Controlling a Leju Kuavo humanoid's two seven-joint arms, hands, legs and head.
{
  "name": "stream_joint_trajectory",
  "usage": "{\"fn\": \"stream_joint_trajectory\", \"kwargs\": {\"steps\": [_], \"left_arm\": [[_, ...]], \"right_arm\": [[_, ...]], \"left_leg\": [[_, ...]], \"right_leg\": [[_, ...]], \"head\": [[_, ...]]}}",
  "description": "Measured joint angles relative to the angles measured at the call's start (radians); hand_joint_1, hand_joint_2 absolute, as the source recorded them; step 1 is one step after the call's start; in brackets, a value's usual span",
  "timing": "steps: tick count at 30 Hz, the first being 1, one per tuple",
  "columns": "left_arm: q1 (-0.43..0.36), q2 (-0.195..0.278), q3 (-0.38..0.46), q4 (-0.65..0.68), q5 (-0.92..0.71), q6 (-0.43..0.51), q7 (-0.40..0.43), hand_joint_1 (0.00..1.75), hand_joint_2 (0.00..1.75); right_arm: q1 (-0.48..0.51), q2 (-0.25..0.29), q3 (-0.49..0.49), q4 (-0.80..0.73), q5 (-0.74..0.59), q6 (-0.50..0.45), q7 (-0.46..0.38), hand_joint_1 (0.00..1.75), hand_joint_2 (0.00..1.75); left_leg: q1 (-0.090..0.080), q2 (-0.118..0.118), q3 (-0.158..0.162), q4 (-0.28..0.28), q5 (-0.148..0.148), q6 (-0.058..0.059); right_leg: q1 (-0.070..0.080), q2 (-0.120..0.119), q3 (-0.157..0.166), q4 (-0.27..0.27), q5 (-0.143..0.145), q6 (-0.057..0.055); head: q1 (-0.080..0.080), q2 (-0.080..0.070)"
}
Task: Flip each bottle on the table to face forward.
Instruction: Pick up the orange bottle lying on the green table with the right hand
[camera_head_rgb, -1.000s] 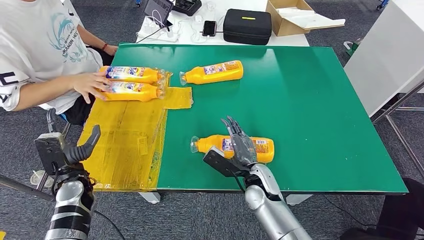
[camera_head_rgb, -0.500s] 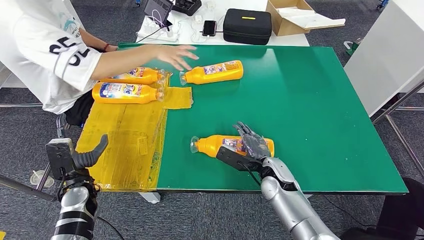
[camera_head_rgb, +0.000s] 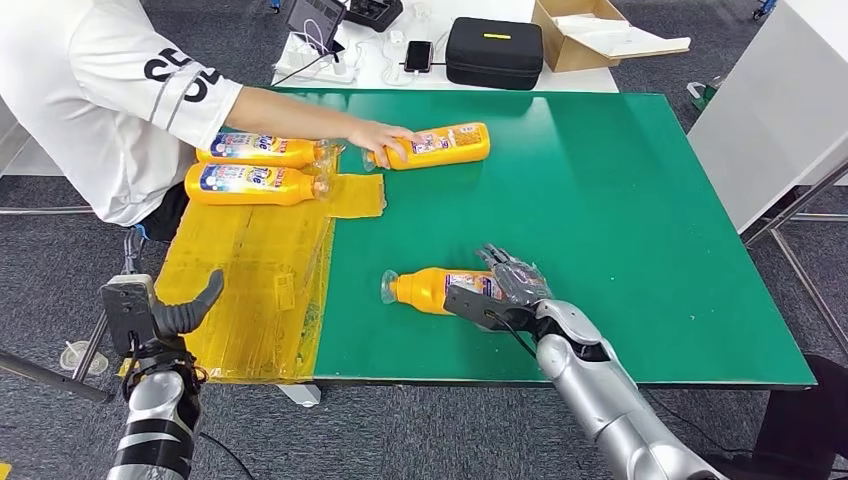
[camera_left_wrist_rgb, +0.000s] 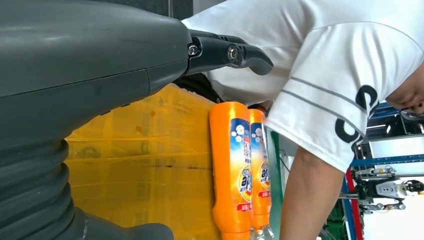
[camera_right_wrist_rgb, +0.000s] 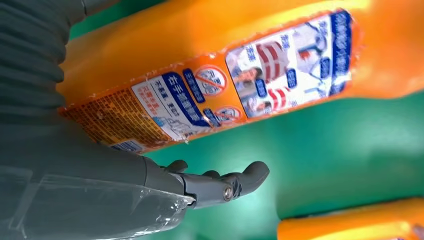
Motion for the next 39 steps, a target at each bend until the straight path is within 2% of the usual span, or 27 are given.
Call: {"fn": "stream_joint_trajectory", "kwargs": {"steps": [8, 9, 10, 11, 13, 14, 15, 22, 27, 30, 34, 39], "left_arm": [[-0.022, -0.005, 0.0, 0.035, 0.001, -0.012, 0.0, 0.0, 1.75], [-0.025, -0.006, 0.0, 0.04, 0.001, -0.012, 0.0, 0.0, 1.75], [-0.028, -0.007, 0.0, 0.044, 0.001, -0.013, 0.0, 0.0, 1.75], [-0.03, -0.008, 0.0, 0.048, 0.001, -0.013, 0.0, 0.0, 1.75], [-0.034, -0.008, 0.0, 0.055, 0.001, -0.013, 0.0, 0.0, 1.75], [-0.035, -0.008, 0.0, 0.059, 0.001, -0.013, 0.0, 0.0, 1.75], [-0.037, -0.008, 0.0, 0.063, 0.001, -0.014, 0.0, 0.0, 1.75], [-0.055, -0.009, -0.002, 0.092, 0.001, -0.021, 0.0, 0.0, 1.75], [-0.061, -0.015, -0.01, 0.111, 0.006, -0.049, 0.001, 0.0, 1.75], [-0.058, -0.027, -0.02, 0.117, 0.033, -0.118, 0.021, 0.0, 1.75], [-0.036, -0.045, -0.035, 0.104, 0.12, -0.282, 0.091, 0.0, 1.75], [0.0, -0.057, -0.079, 0.069, 0.299, -0.511, 0.179, 0.0, 1.75]], "right_arm": [[-0.09, -0.035, 0.065, 0.078, -0.025, 0.1, 0.001, 0.0, 1.75], [-0.098, -0.038, 0.073, 0.087, -0.027, 0.108, -0.001, 0.07, 1.75], [-0.105, -0.04, 0.08, 0.095, -0.028, 0.112, -0.002, 0.28, 1.75], [-0.11, -0.042, 0.086, 0.101, -0.029, 0.114, -0.004, 0.6, 1.75], [-0.12, -0.044, 0.097, 0.113, -0.031, 0.117, -0.007, 1.38, 1.75], [-0.124, -0.045, 0.103, 0.118, -0.034, 0.12, -0.01, 1.61, 1.75], [-0.129, -0.046, 0.11, 0.124, -0.038, 0.124, -0.014, 1.72, 1.75], [-0.147, -0.056, 0.149, 0.15, -0.113, 0.129, -0.068, 1.75, 1.75], [-0.095, -0.061, 0.138, 0.103, -0.244, 0.043, -0.133, 1.75, 1.75], [-0.013, -0.04, 0.099, 0.024, -0.261, -0.084, -0.165, 1.75, 1.75], [0.096, 0.023, 0.021, -0.097, -0.181, -0.302, -0.209, 1.75, 1.75], [0.207, 0.115, -0.084, -0.223, -0.128, -0.533, -0.345, 1.75, 1.75]], "left_leg": [[0.0, 0.0, 0.0, 0.0, 0.0, 0.0], [0.0, 0.0, 0.0, 0.0, 0.0, 0.0], [0.0, 0.0, 0.0, 0.0, 0.0, 0.0], [0.0, 0.0, 0.0, 0.0, 0.0, 0.0], [0.0, 0.0, 0.0, 0.0, 0.0, 0.0], [0.0, 0.0, 0.0, 0.0, 0.0, 0.0], [0.0, 0.0, 0.0, 0.0, 0.0, 0.0], [0.0, 0.0, 0.0, 0.0, 0.0, 0.0], [0.0, 0.0, 0.001, 0.0, 0.0, 0.0], [0.0, -0.001, 0.0, 0.0, 0.0, 0.0], [0.001, -0.001, -0.001, 0.0, -0.001, 0.0], [0.001, -0.002, -0.003, 0.0, -0.001, -0.001]], "right_leg": [[0.0, 0.0, 0.0, 0.0, 0.0, 0.0], [0.0, 0.0, 0.0, 0.0, 0.0, 0.0], [0.0, 0.0, 0.0, 0.0, 0.0, 0.0], [0.0, 0.0, 0.0, 0.0, 0.0, 0.0], [0.0, 0.0, 0.0, 0.0, 0.0, 0.0], [0.0, 0.0, 0.0, 0.0, 0.0, 0.0], [0.0, 0.0, 0.0, 0.0, 0.0, 0.0], [0.0, 0.0, 0.0, 0.0, 0.0, 0.0], [0.0, 0.0, 0.0, 0.0, 0.0, 0.0], [0.0, 0.0, 0.0, 0.0, 0.0, 0.0], [0.001, 0.0, -0.001, 0.0, 0.0, 0.0], [0.001, 0.0, -0.002, 0.0, 0.0, 0.0]], "head": [[0.0, 0.0], [0.0, 0.0], [0.0, 0.0], [0.0, 0.0], [0.0, 0.0], [0.0, 0.0], [0.0, 0.0], [0.0, 0.0], [0.0, 0.0], [0.0, 0.0], [0.0, 0.0], [0.0, 0.0]]}}
